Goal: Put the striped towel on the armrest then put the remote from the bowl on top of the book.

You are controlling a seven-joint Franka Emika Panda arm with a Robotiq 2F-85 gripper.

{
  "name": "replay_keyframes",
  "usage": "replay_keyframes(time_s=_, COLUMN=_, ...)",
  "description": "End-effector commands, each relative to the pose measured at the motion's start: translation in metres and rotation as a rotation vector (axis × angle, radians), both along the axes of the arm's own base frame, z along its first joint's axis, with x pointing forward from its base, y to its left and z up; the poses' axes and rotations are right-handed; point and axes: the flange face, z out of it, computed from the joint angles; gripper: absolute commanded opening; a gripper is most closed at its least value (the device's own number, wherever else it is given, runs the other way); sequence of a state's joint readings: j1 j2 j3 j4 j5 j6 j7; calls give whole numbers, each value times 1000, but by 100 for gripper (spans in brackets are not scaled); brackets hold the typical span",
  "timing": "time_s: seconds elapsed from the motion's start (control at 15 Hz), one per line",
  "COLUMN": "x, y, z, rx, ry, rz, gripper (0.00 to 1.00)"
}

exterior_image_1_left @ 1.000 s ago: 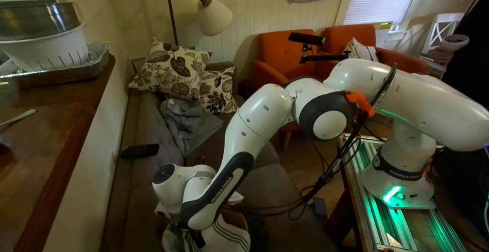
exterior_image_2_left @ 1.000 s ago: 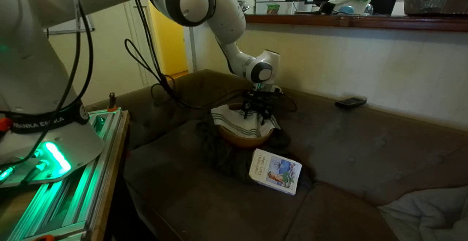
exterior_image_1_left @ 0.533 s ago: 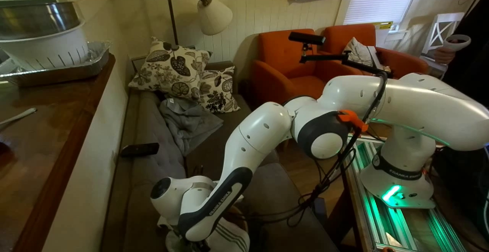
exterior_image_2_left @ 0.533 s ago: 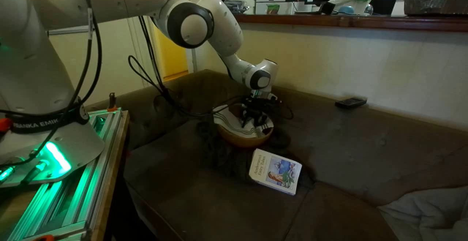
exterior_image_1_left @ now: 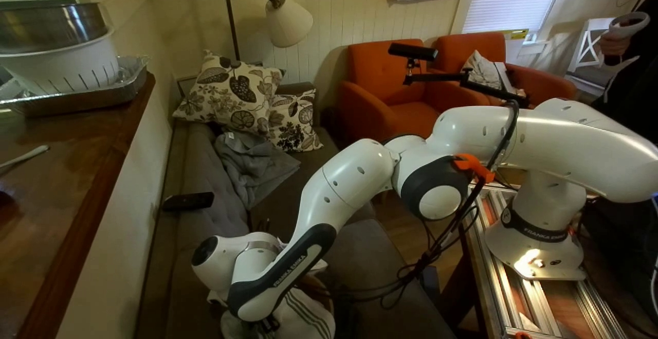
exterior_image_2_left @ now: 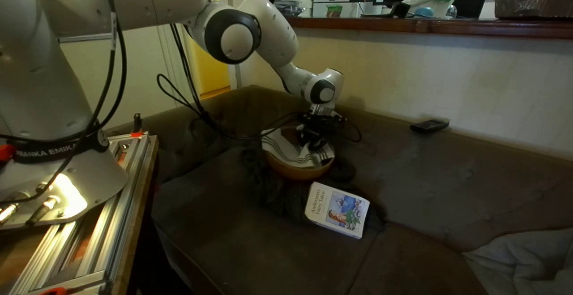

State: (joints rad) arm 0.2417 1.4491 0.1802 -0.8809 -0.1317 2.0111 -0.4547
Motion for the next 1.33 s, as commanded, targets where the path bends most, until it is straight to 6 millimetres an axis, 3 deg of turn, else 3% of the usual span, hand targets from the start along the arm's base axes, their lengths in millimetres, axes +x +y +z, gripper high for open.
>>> replay_keyframes(time_s=0.0, x=-3, y=6, z=20, rx=37, ry=70, rz=-3, gripper=3)
replay_keyframes(time_s=0.2, x=5, y=10, z=56, rx=124, ry=33, rz=35, gripper=4)
replay_keyframes(time_s=0.4, x=15, y=16, z=107, rx=199, ry=-66, rz=91, gripper=4)
replay_keyframes(time_s=0.6, x=11, y=37, z=158, rx=266, ry=-152, rz=161, gripper=4)
replay_keyframes(time_s=0.8, x=-11, y=74, z=191, rx=309, ry=-222, rz=245, gripper=4)
replay_keyframes(time_s=1.07, x=-57, y=122, z=212, rx=401, ry=-294, rz=313, gripper=4)
replay_keyframes(time_s=1.27, x=-87, y=145, z=225, rx=480, ry=-378, rz=325, gripper=4)
